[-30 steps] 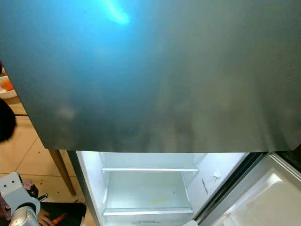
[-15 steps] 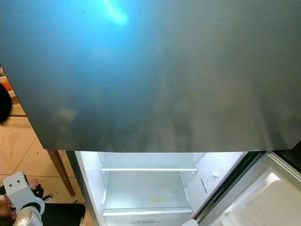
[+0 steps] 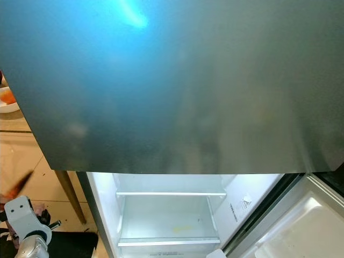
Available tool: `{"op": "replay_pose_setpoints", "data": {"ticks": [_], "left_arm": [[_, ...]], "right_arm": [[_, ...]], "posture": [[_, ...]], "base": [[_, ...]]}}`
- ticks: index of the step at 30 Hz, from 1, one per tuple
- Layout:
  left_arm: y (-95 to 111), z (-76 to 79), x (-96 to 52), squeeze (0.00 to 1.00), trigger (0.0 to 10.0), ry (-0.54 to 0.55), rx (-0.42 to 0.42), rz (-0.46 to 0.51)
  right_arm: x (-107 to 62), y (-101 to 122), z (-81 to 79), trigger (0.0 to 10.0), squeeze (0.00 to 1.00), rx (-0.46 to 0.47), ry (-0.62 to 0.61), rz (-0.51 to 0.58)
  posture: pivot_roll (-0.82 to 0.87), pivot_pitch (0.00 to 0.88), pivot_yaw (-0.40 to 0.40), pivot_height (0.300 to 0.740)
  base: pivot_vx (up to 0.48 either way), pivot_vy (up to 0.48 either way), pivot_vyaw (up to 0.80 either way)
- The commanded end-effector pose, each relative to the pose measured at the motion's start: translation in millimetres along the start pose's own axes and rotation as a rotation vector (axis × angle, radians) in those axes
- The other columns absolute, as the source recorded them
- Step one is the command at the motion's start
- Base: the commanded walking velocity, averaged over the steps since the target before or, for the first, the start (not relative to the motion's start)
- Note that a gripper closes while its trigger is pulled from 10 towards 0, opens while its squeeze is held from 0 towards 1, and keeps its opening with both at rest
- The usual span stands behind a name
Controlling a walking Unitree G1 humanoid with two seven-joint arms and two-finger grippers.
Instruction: Restocking fridge
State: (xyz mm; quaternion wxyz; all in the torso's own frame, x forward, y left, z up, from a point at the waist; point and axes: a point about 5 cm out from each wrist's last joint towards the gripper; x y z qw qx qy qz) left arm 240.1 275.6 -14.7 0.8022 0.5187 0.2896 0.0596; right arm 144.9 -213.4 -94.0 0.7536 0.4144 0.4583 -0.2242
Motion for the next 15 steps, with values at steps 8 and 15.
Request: {"op": "replay_pose_setpoints", "data": {"ticks": [8, 15], "left_arm": [[-5.2, 8.5, -0.5, 0.0, 10.0, -0.025, -0.014, -0.015], [-4.9, 11.4, -0.2, 0.0, 10.0, -0.052, -0.009, -0.013]], "right_arm": [[-0.3, -0.6, 1.4, 10.0, 0.0, -0.002, -0.002, -0.002], [-0.2, -0.8, 0.4, 10.0, 0.0, 0.0, 0.0, -0.003]], "posture": [[-0.04, 0.002, -0.038, 0.74], [-0.04, 0.003, -0.037, 0.74]], "base": [[0.0, 0.0, 0.0], [0.0, 0.0, 0.0]]}}
Point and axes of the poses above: a point about 5 cm out from each wrist's last joint towards the gripper, its own x axis pointing out of the wrist towards the gripper, its own y axis along the axis of the wrist's last joint, z = x × y, and after that the axes turned 10 degrees about -x, right-handed
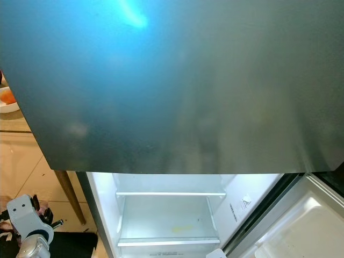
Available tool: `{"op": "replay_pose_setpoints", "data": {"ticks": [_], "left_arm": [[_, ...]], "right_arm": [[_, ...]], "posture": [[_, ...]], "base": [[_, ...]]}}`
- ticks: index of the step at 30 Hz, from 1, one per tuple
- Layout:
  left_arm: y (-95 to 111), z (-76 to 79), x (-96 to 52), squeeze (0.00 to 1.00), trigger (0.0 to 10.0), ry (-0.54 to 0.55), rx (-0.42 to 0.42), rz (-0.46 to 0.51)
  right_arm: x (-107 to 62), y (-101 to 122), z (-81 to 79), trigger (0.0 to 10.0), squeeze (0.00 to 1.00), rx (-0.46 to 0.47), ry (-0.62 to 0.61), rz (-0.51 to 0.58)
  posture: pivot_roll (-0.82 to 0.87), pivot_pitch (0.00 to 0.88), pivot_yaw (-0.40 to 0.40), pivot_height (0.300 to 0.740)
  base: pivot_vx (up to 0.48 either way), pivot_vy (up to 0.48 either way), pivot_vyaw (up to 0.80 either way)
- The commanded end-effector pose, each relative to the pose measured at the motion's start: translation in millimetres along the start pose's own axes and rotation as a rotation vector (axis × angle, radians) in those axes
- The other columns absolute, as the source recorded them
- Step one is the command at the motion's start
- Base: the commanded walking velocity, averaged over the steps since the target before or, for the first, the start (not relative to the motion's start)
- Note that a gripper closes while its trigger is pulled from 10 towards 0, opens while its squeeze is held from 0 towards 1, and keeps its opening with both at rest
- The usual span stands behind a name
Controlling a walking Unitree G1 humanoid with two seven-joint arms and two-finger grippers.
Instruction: Restocking fridge
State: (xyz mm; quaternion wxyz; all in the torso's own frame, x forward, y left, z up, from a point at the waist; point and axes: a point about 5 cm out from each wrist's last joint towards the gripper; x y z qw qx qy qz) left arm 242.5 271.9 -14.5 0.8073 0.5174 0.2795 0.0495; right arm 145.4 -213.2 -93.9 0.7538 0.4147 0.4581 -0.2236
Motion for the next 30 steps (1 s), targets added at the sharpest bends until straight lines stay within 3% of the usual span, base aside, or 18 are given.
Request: {"op": "replay_pose_setpoints", "data": {"ticks": [1, 11, 30], "left_arm": [[-3, 9.4, 0.2, 0.0, 10.0, -0.043, 0.0, 0.0], [9, 15.7, 4.5, 0.0, 10.0, -0.077, -0.022, 0.051], [17, 33.5, 9.8, 0.0, 10.0, -0.123, 0.113, 0.079]], "right_arm": [[-0.3, -1, 0.2, 10.0, 0.0, 0.0, 0.001, -0.004], [-0.6, -2, 0.6, 10.0, 0.0, 0.002, 0.001, -0.004], [0.6, 2, -0.1, 10.0, 0.0, 0.0, 0.002, 0.005]], "posture": [[-0.04, 0.003, -0.037, 0.74], [-0.03, 0.003, -0.034, 0.74], [-0.03, 0.003, -0.034, 0.74]], "base": [[0.0, 0.0, 0.0], [0.0, 0.0, 0.0], [-0.013, 0.0, 0.0]]}}
Point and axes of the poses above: a point about 5 cm out from each wrist's last joint towards the gripper, its own x axis pointing out of the wrist towards the gripper, its own y axis along the axis of the wrist's last joint, z = x × y, and after that the axes turned 10 degrees about -x, right-handed
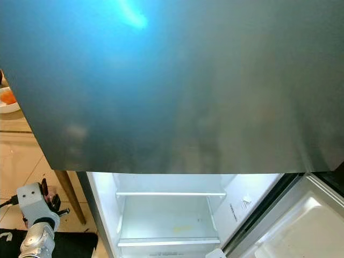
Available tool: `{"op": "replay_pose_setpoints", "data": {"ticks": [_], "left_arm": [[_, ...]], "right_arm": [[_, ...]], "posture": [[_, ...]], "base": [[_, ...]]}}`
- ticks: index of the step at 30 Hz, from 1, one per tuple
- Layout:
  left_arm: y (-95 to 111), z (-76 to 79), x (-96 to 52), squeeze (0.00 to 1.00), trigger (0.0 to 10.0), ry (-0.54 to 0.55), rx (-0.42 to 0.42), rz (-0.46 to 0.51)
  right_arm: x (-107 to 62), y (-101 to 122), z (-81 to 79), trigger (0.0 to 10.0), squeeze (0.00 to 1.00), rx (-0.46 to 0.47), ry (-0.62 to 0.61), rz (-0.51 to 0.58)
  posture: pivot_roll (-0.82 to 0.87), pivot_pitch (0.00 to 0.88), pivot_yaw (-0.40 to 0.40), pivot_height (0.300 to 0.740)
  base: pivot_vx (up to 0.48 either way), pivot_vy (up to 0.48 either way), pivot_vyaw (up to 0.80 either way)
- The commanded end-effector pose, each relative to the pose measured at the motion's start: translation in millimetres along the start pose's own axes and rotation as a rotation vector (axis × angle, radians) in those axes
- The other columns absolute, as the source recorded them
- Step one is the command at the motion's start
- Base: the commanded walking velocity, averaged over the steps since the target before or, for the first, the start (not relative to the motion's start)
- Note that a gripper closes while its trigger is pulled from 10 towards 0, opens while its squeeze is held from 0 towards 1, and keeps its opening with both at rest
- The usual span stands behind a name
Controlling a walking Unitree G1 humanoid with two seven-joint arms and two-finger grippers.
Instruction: Restocking fridge
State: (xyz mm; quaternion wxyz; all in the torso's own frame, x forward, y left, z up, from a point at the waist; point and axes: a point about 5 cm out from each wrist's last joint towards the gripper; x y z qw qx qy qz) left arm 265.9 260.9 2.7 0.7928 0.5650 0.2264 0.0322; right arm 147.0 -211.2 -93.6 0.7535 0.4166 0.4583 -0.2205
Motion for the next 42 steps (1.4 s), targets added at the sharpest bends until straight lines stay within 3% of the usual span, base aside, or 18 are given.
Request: {"op": "replay_pose_setpoints", "data": {"ticks": [1, 9, 42], "left_arm": [[3, 7.3, 2.0, 0.0, 10.0, -0.021, 0.016, 0.024], [1, 7.3, 1.1, 0.0, 10.0, -0.01, 0.034, 0.019], [-7, 13.8, -1.0, 0.0, 10.0, -0.017, 0.055, -0.008]], "right_arm": [[-0.1, 0, 0.8, 10.0, 0.0, 0.0, -0.002, -0.002], [-0.2, 0, 0.9, 10.0, 0.0, 0.0, -0.002, -0.001], [0.3, 2, 2.0, 10.0, 0.0, -0.001, -0.002, 0.007]], "posture": [[-0.03, 0.003, -0.034, 0.74], [-0.03, 0.003, -0.034, 0.74], [-0.03, 0.004, -0.033, 0.74]], "base": [[0.0, 0.0, 0.0], [0.0, 0.0, 0.0], [-0.272, 0.0, 0.0]]}}
Point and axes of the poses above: a point about 5 cm out from each wrist's last joint towards the gripper, its own x axis pointing out of the wrist towards the gripper, its own y axis along the axis of the wrist's last joint, z = x × y, and after that the axes turned 10 degrees about -x, right-handed
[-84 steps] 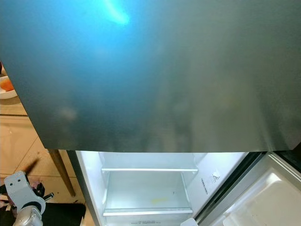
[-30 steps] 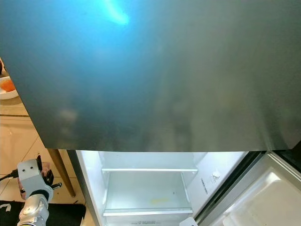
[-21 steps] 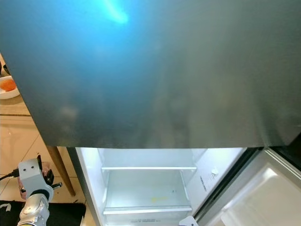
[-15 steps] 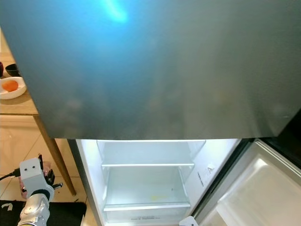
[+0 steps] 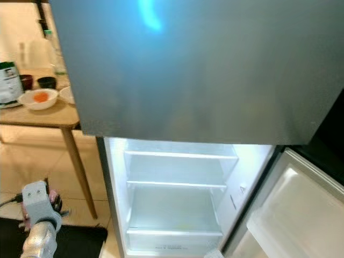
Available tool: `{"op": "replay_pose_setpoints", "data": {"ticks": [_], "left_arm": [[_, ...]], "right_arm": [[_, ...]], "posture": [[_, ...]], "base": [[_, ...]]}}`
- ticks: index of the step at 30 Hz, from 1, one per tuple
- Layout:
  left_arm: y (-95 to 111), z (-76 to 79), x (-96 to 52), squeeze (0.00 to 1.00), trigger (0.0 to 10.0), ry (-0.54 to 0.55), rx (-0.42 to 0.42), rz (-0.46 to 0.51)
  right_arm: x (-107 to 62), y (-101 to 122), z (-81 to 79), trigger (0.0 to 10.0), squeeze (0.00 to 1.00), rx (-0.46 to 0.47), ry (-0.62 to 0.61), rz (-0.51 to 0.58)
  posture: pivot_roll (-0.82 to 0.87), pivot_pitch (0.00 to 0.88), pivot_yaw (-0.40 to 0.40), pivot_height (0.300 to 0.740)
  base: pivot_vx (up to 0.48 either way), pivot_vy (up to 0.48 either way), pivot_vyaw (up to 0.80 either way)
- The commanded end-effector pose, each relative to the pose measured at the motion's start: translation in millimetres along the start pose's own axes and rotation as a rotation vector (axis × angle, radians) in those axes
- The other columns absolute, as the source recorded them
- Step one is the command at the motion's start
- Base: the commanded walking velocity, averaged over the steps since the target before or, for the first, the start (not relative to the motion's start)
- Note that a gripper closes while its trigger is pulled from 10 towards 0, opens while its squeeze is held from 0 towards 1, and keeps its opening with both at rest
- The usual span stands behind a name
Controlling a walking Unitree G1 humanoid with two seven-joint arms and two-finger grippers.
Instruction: Restocking fridge
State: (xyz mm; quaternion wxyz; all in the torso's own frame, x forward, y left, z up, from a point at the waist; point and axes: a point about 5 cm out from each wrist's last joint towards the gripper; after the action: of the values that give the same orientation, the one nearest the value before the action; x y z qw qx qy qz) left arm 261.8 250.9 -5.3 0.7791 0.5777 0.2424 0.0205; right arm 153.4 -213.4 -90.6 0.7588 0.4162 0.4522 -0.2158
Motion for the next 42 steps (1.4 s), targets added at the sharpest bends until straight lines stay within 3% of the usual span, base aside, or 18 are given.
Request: {"op": "replay_pose_setpoints", "data": {"ticks": [1, 10, 14, 19, 24, 32, 42], "left_arm": [[5, 9.0, 2.9, 0.0, 10.0, -0.036, 0.013, 0.022], [2, 19.4, 2.4, 0.0, 10.0, -0.084, 0.034, 0.014], [1, 29.7, 1.4, 0.0, 10.0, -0.15, 0.107, 0.023], [0, 48.8, 0.4, 0.0, 10.0, -0.236, 0.154, 0.036], [-4, 79.5, -4.3, 0.0, 10.0, -0.381, 0.202, 0.049], [-9, 89.1, -8.7, 0.0, 10.0, -0.439, 0.206, 0.043], [-7, 79.4, -8.7, 0.0, 10.0, -0.446, 0.074, 0.045]], "right_arm": [[-0.2, -2, -3.6, 10.0, 0.0, 0.005, 0.008, -0.007], [-0.1, -2, -3.7, 10.0, 0.0, 0.005, 0.009, -0.005], [0.0, -2, -4.0, 10.0, 0.0, 0.005, 0.01, -0.005], [0.1, -2, -4.6, 10.0, 0.0, 0.006, 0.012, -0.004], [0.1, -1, -4.9, 10.0, 0.0, 0.008, 0.013, -0.001], [0.0, -2, -4.9, 10.0, 0.0, 0.008, 0.012, -0.002], [-0.3, -3, -5.0, 10.0, 0.0, 0.008, 0.013, -0.005]], "posture": [[-0.03, 0.003, -0.034, 0.74], [-0.04, 0.003, -0.035, 0.74], [-0.03, 0.004, -0.034, 0.74], [-0.03, 0.003, -0.032, 0.74], [-0.03, 0.003, -0.031, 0.74], [-0.03, 0.003, -0.03, 0.74], [-0.04, 0.005, -0.03, 0.74]], "base": [[-0.285, 0.0, 0.0], [-0.216, 0.0, 0.0], [0.0, 0.0, 0.0], [0.0, 0.0, 0.0], [0.0, 0.0, 0.0], [0.0, 0.0, 0.0], [0.0, 0.0, 0.0]]}}
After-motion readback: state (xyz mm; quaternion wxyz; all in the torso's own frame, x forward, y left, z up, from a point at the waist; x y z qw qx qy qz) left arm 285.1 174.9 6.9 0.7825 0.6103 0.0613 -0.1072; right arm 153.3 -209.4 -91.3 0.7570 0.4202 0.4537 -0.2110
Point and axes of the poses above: a point about 5 cm out from each wrist's last joint towards the gripper, its own x axis pointing out of the wrist towards the gripper, its own y axis along the axis of the wrist's last joint, z = x × y, and after that the axes turned 10 degrees about -x, right-handed
